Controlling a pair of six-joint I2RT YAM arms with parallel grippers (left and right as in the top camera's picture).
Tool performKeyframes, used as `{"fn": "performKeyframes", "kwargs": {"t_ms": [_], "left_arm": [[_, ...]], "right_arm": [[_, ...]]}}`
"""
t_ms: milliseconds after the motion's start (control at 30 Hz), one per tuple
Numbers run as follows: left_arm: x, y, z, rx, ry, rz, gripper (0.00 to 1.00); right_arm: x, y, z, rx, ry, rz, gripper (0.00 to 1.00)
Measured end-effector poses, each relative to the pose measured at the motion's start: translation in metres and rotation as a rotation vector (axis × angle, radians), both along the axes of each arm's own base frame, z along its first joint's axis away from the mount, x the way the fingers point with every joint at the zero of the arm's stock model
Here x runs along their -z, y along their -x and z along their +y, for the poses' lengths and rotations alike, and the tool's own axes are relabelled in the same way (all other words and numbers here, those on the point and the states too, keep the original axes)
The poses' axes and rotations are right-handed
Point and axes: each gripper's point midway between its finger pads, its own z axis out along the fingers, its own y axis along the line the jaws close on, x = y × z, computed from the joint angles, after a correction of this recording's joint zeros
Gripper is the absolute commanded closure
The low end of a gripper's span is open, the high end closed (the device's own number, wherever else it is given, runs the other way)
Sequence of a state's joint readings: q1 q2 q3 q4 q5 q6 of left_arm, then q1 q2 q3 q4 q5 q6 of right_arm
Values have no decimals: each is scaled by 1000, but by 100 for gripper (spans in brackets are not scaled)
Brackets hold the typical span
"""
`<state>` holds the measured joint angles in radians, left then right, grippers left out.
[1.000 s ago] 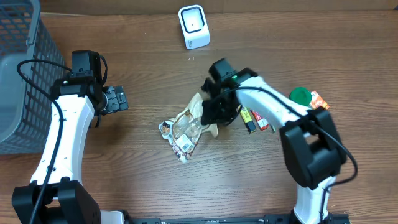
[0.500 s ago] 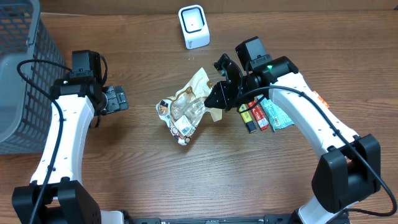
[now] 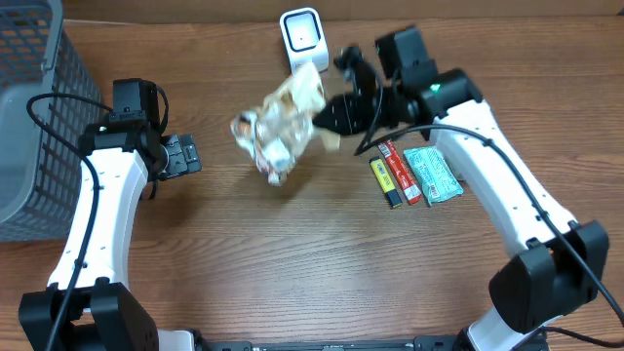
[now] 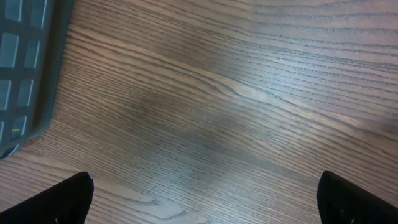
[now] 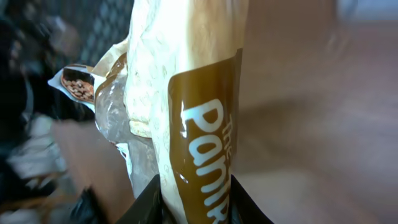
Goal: Scan the item barcode
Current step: 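Lift the Pantree bag and carry it toward the scanner, then hold the Pantree bag at the white scanner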
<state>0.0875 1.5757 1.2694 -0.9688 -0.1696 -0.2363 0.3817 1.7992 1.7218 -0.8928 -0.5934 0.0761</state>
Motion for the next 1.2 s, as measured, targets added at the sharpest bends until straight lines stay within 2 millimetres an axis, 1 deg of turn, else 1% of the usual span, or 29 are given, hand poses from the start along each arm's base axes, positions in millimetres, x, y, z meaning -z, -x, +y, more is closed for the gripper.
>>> {"fn": "performKeyframes", "kwargs": {"t_ms": [133, 267, 467, 567, 700, 767, 833, 967, 1067, 1200], "left_arm": [[0, 0, 0, 0, 0, 0, 0], [0, 0, 0, 0, 0, 0, 0], [0, 0, 0, 0, 0, 0, 0], [0, 0, 0, 0, 0, 0, 0], [0, 0, 0, 0, 0, 0, 0], [0, 0, 0, 0, 0, 0, 0], [0, 0, 0, 0, 0, 0, 0], [0, 0, 0, 0, 0, -1, 0], [0, 0, 0, 0, 0, 0, 0], [0, 0, 0, 0, 0, 0, 0]], "right_arm": [[-46, -27, -1, 23, 5, -200, 97], [-84, -57, -3, 51, 29, -441, 97], [-118, -92, -13, 80, 163, -774, 96], [-140, -107, -18, 117, 237, -937, 96], [-162, -123, -25, 167, 319, -1091, 96], [-164, -134, -27, 185, 357, -1146, 96], [-161, -147, -28, 206, 391, -1189, 96], [-143, -180, -25, 256, 439, -1263, 96], [-123, -204, -22, 304, 460, -1303, 96], [-79, -228, -18, 321, 499, -1294, 96]]}}
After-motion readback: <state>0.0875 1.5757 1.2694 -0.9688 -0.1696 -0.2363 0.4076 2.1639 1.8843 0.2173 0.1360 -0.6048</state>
